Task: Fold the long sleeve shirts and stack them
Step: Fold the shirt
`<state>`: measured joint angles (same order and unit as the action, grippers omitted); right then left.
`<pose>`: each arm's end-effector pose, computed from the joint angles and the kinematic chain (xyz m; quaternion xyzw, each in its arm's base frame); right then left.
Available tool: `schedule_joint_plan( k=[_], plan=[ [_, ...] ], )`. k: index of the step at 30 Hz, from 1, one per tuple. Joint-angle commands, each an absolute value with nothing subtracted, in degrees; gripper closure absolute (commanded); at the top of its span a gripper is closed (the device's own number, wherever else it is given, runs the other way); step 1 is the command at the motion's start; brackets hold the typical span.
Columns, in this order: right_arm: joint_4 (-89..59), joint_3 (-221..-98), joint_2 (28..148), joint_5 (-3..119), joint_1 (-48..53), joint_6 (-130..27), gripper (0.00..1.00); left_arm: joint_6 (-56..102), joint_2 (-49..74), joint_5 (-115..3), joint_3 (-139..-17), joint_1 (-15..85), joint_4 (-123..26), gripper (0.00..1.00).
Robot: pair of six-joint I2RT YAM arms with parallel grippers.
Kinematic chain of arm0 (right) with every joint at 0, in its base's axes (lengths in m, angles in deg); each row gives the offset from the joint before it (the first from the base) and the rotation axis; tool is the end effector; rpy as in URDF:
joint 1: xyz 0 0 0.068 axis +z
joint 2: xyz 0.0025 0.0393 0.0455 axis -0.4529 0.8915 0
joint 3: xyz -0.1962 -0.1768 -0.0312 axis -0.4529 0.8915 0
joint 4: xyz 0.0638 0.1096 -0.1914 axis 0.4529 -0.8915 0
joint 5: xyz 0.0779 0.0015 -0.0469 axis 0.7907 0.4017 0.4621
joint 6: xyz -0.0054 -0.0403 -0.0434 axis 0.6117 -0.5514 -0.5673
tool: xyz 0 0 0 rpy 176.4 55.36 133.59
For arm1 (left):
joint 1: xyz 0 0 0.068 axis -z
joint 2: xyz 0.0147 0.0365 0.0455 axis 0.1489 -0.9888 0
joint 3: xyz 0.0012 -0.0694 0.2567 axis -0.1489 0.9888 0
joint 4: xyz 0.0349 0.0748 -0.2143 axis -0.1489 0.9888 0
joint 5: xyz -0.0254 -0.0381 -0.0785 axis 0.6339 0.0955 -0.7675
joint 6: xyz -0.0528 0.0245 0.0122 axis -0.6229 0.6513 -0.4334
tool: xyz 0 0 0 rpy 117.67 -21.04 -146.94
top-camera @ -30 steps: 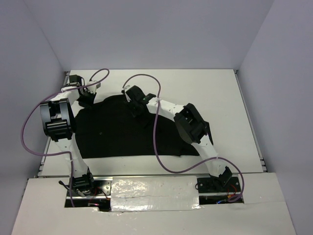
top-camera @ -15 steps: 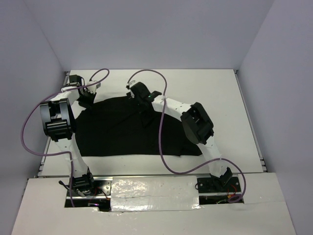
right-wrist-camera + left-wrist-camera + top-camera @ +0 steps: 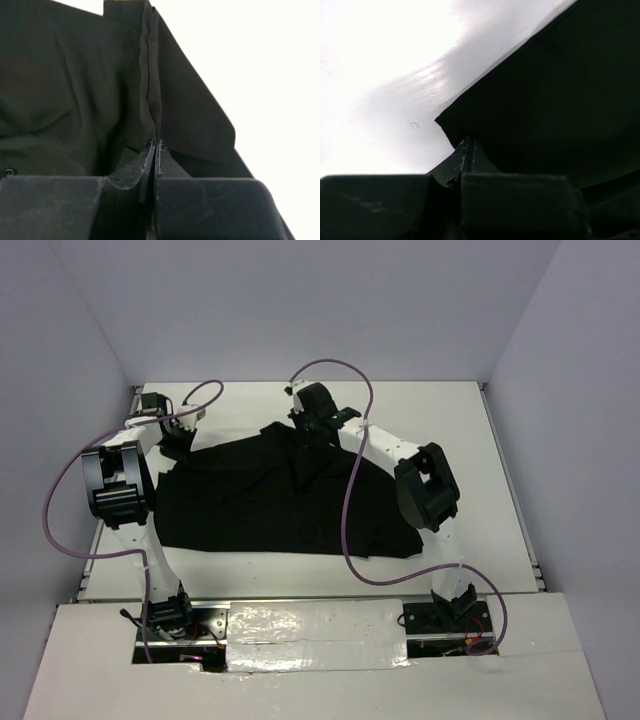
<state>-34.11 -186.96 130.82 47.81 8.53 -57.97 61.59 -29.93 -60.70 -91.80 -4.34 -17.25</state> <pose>0.3846 0.2716 0.2325 -0.2651 0.8682 0.1106 0.4046 0.3990 0.0811 0.1780 0.1439 0.9513 -0.0209 0.2718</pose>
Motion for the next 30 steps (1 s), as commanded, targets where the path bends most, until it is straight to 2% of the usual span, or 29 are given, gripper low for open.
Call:
schedule_joint_plan(
  k=[1, 8, 17, 22, 25, 28, 30],
  plan=[
    [-31.5, -185.9, 130.1, 46.0, 7.5, -55.7, 1.00, 61.2, -26.5, -58.3, -91.3, -5.0, -19.6, 1.00],
    [-21.9, -175.4, 120.4, 49.4, -2.4, -50.0, 1.00, 57.5, -23.4, -57.5, -89.8, -6.8, -28.8, 1.00],
    [-21.2, -178.9, 123.2, 45.0, -5.8, -53.7, 1.00, 55.2, -23.2, -59.0, -90.2, -6.8, -38.7, 1.00],
    [-22.0, -182.1, 126.1, 46.9, -7.7, -51.1, 1.00, 56.4, -27.6, -60.2, -95.3, -6.9, -31.3, 1.00],
    [-22.9, -185.4, 128.7, 46.0, -8.9, -48.6, 1.00, 55.2, -30.0, -61.6, -97.4, -6.9, -27.5, 0.83],
    [-23.7, -189.0, 131.6, 46.9, -12.0, -39.7, 1.00, 54.2, -29.6, -62.6, -95.3, -6.6, -29.3, 0.64],
    [-24.0, -189.8, 133.0, 48.4, -15.0, -34.5, 1.00, 54.5, -29.7, -62.0, -94.9, -5.8, -29.2, 0.59]
  ],
)
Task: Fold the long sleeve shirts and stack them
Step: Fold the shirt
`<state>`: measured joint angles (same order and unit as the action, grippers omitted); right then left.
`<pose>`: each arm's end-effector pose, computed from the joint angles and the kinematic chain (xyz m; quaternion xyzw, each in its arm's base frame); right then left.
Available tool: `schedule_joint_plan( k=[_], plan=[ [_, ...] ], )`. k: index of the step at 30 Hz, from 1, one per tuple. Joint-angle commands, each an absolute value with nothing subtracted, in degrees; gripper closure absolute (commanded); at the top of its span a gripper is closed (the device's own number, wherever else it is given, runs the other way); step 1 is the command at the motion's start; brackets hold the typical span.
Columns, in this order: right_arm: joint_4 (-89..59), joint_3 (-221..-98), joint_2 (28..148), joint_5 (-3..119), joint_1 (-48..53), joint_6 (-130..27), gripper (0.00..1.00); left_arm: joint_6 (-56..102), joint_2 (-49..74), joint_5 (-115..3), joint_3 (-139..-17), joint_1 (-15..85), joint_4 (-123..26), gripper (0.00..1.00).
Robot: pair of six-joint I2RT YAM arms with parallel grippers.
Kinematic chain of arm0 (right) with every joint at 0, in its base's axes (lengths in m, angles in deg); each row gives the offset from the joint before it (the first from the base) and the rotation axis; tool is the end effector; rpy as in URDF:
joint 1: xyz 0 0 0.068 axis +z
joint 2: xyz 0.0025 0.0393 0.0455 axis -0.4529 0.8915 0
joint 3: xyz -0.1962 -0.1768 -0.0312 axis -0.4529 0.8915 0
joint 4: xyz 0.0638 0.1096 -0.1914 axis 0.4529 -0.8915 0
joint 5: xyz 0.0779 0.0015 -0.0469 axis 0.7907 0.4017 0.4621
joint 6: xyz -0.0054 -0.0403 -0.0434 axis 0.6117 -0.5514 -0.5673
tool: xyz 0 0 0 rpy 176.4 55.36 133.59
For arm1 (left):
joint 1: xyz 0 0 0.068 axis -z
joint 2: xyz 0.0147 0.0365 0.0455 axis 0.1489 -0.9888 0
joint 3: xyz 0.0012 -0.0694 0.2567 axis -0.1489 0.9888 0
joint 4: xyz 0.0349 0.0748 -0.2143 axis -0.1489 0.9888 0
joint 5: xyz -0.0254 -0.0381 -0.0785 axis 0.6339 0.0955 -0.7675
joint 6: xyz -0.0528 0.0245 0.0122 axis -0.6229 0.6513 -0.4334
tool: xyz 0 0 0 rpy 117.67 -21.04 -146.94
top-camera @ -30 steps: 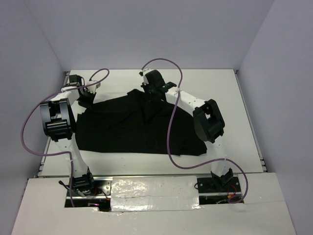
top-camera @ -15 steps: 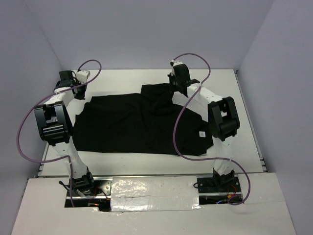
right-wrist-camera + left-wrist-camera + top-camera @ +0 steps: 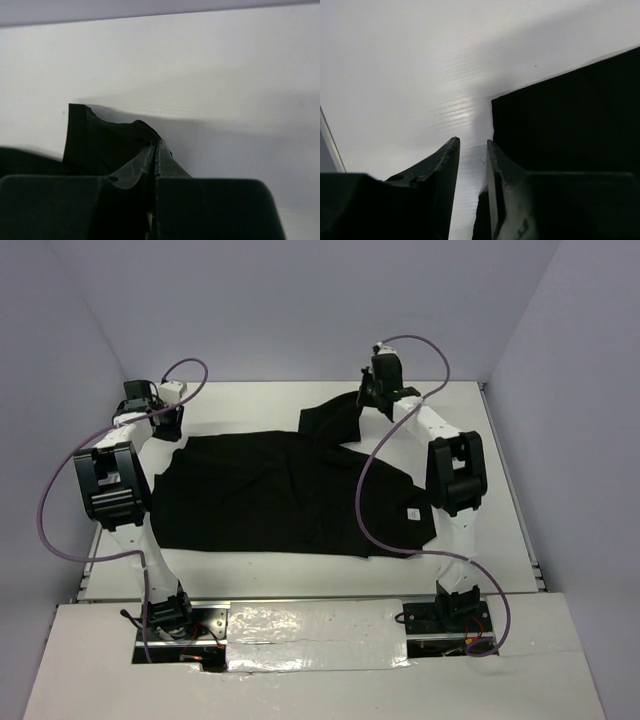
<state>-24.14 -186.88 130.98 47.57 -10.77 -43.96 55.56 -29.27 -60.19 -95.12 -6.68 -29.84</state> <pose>0.4644 0.1325 0.2474 -0.0019 0.8690 0.1108 0.4823 0.4221 0.1050 0.2144 0.0861 0.9133 0.0213 0.3976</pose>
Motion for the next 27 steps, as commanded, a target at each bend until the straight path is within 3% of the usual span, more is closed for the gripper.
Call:
schedule_joint_plan(
  k=[1, 6, 12, 16, 18, 22, 27],
  plan=[
    [-23.8, -189.7, 133.3, 51.5, -15.9, -30.6, 1.00, 54.5, -29.9, -61.6, -95.1, -5.4, -28.6, 0.58],
    [-26.8, -188.1, 134.2, 51.6, -18.8, -27.8, 1.00, 53.2, -31.8, -59.5, -97.2, -4.7, -27.7, 0.51],
    [-28.6, -179.0, 129.2, 48.0, -21.8, -27.8, 0.99, 51.2, -34.6, -59.1, -100.8, -4.6, -26.1, 0.49],
    [-23.9, -174.1, 127.6, 53.6, -24.2, -29.0, 0.88, 50.9, -36.7, -59.3, -102.3, -4.0, -25.6, 0.47],
    [-22.2, -175.7, 128.9, 59.8, -24.6, -31.2, 0.87, 50.9, -37.2, -59.1, -103.0, -3.8, -25.3, 0.46],
    [-24.9, -186.4, 135.0, 63.1, -24.6, -32.9, 1.00, 50.8, -37.8, -58.6, -103.9, -3.5, -25.3, 0.46],
    [-25.3, -195.4, 139.0, 62.9, -24.7, -32.7, 1.00, 51.0, -40.4, -57.9, -108.7, -3.4, -22.5, 0.42]
  ],
)
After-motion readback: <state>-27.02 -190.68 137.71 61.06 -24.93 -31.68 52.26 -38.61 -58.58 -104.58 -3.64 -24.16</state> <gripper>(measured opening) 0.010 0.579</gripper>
